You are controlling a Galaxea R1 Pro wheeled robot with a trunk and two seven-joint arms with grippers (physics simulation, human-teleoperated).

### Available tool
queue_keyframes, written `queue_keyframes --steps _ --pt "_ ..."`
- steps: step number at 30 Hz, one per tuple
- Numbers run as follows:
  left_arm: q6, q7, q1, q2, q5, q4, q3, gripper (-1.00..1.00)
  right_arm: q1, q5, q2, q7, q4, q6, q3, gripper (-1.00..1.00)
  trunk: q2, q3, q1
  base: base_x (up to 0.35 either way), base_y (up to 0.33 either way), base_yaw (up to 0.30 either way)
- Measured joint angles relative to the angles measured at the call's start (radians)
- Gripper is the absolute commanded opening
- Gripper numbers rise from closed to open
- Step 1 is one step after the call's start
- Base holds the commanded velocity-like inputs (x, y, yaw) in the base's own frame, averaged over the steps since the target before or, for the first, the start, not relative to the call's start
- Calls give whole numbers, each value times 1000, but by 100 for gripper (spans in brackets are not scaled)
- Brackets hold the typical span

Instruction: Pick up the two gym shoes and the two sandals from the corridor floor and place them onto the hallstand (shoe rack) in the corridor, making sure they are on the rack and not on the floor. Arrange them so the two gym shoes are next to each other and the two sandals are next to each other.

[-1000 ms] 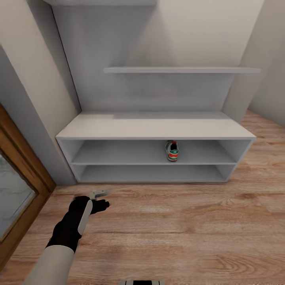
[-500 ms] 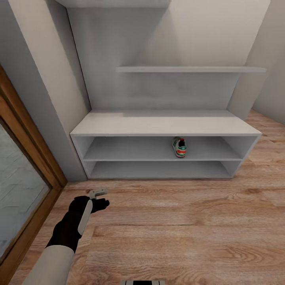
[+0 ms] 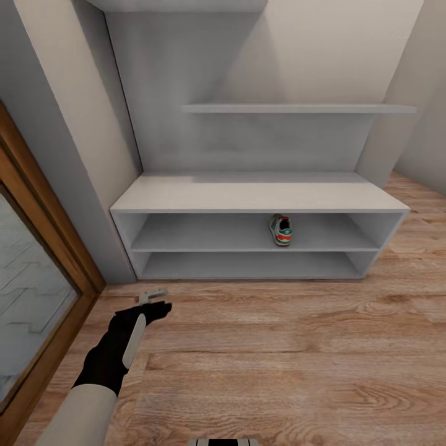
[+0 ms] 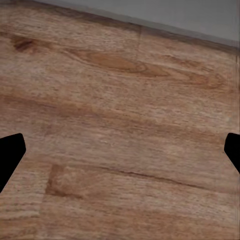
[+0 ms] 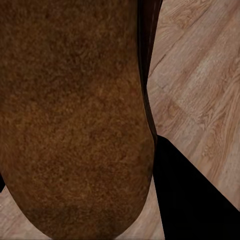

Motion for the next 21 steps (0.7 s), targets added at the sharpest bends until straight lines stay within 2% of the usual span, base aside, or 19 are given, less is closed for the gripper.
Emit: queue_keyframes --steps 2,4,6,7,8,11,12,13,14,15,16,18,19,20,21 --pt "-39 -38 1 3 -1 8 -1 100 0 -6 4 2 2 -1 14 -100 0 0 0 0 0 0" --pt "-94 -98 3 13 -1 20 -4 100 0 -13 26 3 4 -1 61 -100 0 0 0 0 0 0" --pt "-154 -181 5 33 1 38 -6 100 0 -24 78 3 5 -1 148 -100 0 0 0 0 0 0" --pt "-194 -249 6 51 -1 52 -8 100 0 -3 111 2 5 0 213 -100 0 0 0 0 0 0" --pt "-215 -286 6 61 -2 61 -8 100 0 -24 149 2 5 -1 261 -100 0 0 0 0 0 0" --pt "-332 -500 7 120 -4 107 -8 100 -5 -23 234 -2 5 1 464 -100 0 0 0 0 0 0" --pt "-351 -532 7 130 -4 114 -8 100 -8 -17 247 -3 5 2 485 -100 0 0 0 0 0 0" --pt "-384 -585 7 148 -4 126 -8 100 -22 -13 276 -4 5 3 526 -100 0 0 0 0 0 0" --pt "-400 -608 7 157 -4 132 -9 100 -34 -24 294 -4 5 3 554 -100 0 0 0 0 0 0" --pt "-426 -643 7 169 -4 141 -9 100 -64 -11 328 -5 6 8 581 -100 0 0 0 0 0 0" --pt "-446 -667 7 178 -4 148 -9 100 -100 -20 367 -5 10 18 625 -100 0 0 0 0 0 0" --pt "-467 -692 7 187 -5 155 -11 100 -173 -19 453 -6 43 55 640 -100 0 0 0 0 0 0" --pt "-470 -696 8 188 -4 156 -11 100 -192 -12 474 -7 56 64 644 -100 0 0 0 0 0 0" --pt "-474 -701 8 190 -5 158 -13 100 -237 -6 511 -8 88 78 650 -100 0 0 0 0 0 0" --pt "-477 -704 8 191 -5 159 -16 100 -281 -19 544 -7 118 86 655 -100 0 0 0 0 0 0"
